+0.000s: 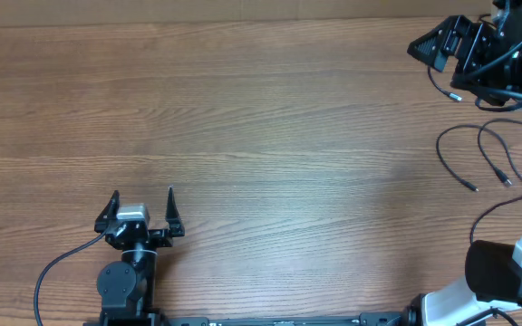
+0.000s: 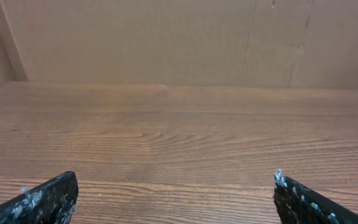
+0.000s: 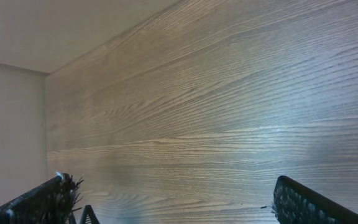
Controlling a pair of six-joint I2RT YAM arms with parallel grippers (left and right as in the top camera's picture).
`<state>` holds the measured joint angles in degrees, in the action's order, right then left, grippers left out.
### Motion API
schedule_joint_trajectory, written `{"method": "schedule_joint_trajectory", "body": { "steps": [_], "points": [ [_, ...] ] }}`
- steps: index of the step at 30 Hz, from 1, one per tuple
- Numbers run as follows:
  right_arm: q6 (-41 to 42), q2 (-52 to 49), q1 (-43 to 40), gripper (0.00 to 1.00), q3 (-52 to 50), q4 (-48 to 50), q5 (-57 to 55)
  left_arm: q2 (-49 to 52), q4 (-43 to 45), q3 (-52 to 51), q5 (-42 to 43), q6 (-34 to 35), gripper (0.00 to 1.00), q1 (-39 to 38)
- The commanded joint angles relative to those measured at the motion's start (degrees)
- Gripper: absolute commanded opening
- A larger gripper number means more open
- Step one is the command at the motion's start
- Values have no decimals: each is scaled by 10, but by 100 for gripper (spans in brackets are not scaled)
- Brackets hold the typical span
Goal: Untangle cables
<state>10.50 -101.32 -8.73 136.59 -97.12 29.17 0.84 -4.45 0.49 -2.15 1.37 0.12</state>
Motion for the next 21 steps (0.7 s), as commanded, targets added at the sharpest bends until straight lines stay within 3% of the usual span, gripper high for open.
{"method": "schedule_joint_trajectory", "body": {
  "steps": [1, 15, 21],
  "points": [
    [0, 2, 1, 100, 3, 1, 5, -6, 0, -2, 2, 7, 99, 3],
    [-1, 6, 1, 100, -1, 3, -128, -6, 0, -2, 2, 7, 100, 3],
    [0, 68, 1, 100, -120, 85, -129, -6, 0, -2, 2, 7, 100, 3]
  ]
}}
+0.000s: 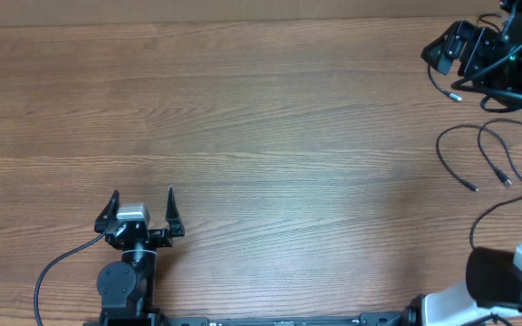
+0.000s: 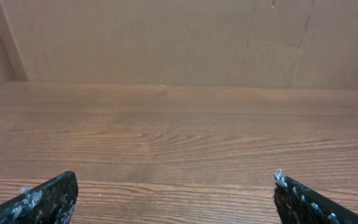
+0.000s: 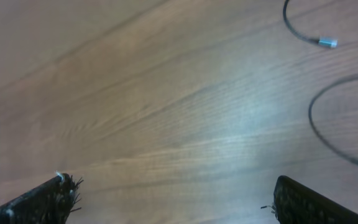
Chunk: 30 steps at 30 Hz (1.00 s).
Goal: Untangle cables
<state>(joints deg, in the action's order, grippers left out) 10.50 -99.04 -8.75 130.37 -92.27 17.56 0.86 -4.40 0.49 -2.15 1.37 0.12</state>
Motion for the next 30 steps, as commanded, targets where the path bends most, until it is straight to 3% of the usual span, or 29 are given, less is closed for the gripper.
{"method": "schedule_joint_trajectory", "body": {
  "steps": [1, 15, 22, 30],
  "points": [
    [0, 63, 1, 100, -94, 59, -12, -6, 0, -2, 2, 7, 100, 3],
    [-1, 269, 1, 100, -603, 397, -15, -6, 0, -2, 2, 7, 100, 3],
    [0, 354, 1, 100, -774, 533, -14, -6, 0, -2, 2, 7, 99, 3],
    [0, 472, 5, 100, -902, 645, -21, -6, 0, -2, 3, 7, 99, 3]
  ]
}}
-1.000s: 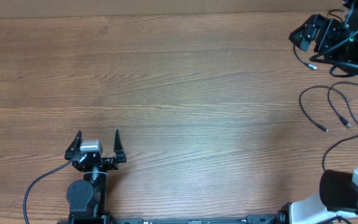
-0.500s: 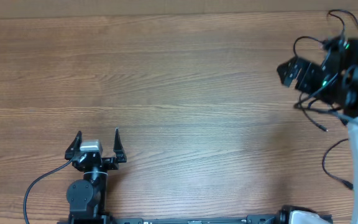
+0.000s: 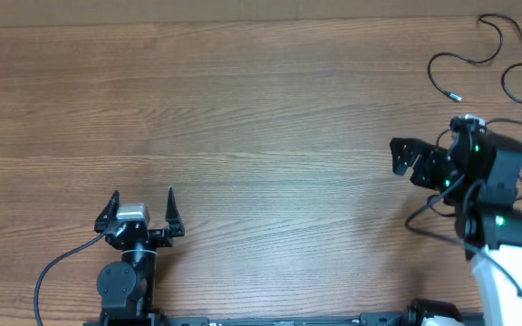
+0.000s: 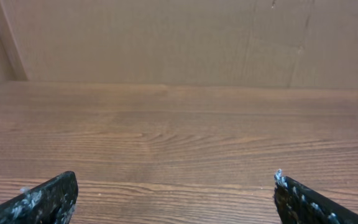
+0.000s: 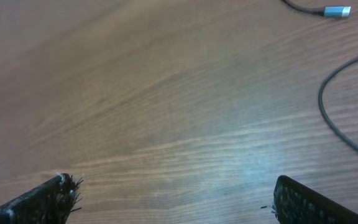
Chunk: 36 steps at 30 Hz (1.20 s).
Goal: Untangle cables
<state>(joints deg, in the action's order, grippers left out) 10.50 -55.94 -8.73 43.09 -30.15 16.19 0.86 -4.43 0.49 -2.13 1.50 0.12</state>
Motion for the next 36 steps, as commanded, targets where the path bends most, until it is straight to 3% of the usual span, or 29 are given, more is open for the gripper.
{"method": "schedule_joint_trajectory", "body": {
  "steps": [1, 22, 26, 36],
  "points": [
    [0, 55, 7, 100, -42, 38, -8, -6, 0, -2, 2, 6, 100, 3],
    [71, 310, 30, 100, -382, 464, -19, -6, 0, -2, 2, 6, 99, 3],
    [71, 346, 30, 100, -424, 497, -27, -6, 0, -2, 2, 6, 100, 3],
    [-2, 411, 30, 100, -426, 418, -46, -6, 0, -2, 2, 6, 100, 3]
  ]
}}
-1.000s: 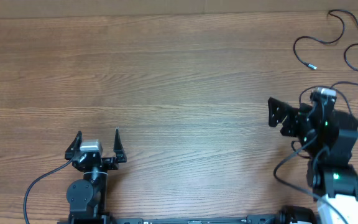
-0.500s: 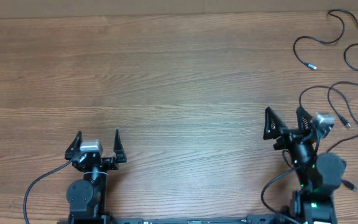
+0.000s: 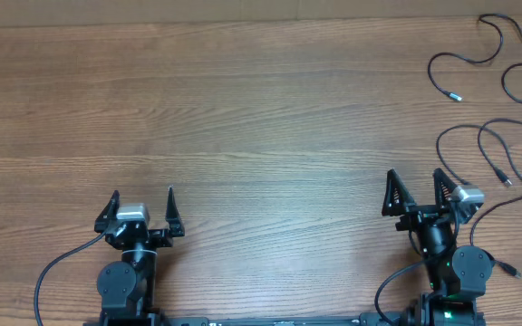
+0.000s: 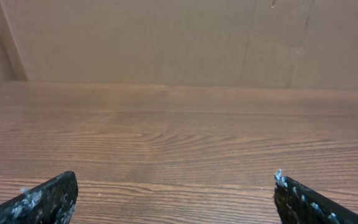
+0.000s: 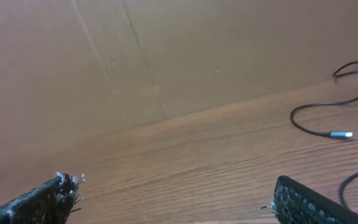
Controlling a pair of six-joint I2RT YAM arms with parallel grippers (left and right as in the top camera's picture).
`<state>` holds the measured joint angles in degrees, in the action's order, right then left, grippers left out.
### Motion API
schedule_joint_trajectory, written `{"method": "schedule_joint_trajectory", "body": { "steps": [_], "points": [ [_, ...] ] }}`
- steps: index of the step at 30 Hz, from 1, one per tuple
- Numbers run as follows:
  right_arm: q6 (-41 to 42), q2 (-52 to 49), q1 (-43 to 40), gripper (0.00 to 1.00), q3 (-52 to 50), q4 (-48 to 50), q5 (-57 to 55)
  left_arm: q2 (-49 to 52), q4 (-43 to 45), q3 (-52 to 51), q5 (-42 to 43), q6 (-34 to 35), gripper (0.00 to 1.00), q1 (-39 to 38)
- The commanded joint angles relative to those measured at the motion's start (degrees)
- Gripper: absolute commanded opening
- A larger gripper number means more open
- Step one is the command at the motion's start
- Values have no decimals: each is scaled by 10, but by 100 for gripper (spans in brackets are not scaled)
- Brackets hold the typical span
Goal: Untangle cables
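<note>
Thin black cables lie loose along the table's right side. One cable [image 3: 468, 57] curls at the far right corner and ends in a silver plug [image 3: 455, 95], also seen as a plug [image 5: 341, 134] in the right wrist view. Two more cables [image 3: 492, 149] loop nearer the middle right. My right gripper [image 3: 413, 174] [image 5: 169, 179] stands open and empty at the front edge, just left of those loops. At the front left, my left gripper [image 3: 143, 192] [image 4: 175, 177] is open too, with nothing between its fingers.
A brown cardboard wall [image 4: 166, 37] [image 5: 166, 56] closes off the far side of the wooden table [image 3: 243, 118]. A further cable loop [image 3: 517, 83] runs off the right edge of the view.
My right arm has moved from the middle right of the table back to the front edge, and its gripper now faces the far wall. The cables and the left arm have not moved.
My right gripper was open above the far right corner, over the cables, at the first two moments. Then it was at the middle right. Now it stands at the front edge. It held nothing throughout, the cables lie unchanged, and the left arm stayed still.
</note>
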<state>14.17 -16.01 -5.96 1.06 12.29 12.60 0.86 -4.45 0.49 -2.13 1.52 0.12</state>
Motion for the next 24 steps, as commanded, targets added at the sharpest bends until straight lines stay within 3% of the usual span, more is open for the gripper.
{"method": "schedule_joint_trajectory", "body": {
  "steps": [1, 9, 17, 24],
  "points": [
    [-46, 14, 3, 100, -6, -14, -10, -6, 0, -2, 2, 6, 100, 3],
    [-130, 97, 4, 100, -6, -163, -12, -6, 0, -2, 2, 6, 100, 3],
    [-133, 159, 9, 100, -6, -162, -13, -6, 0, -2, 2, 6, 99, 3],
    [-207, 159, 33, 100, -6, -163, -15, -6, 0, -2, 2, 6, 100, 3]
  ]
}}
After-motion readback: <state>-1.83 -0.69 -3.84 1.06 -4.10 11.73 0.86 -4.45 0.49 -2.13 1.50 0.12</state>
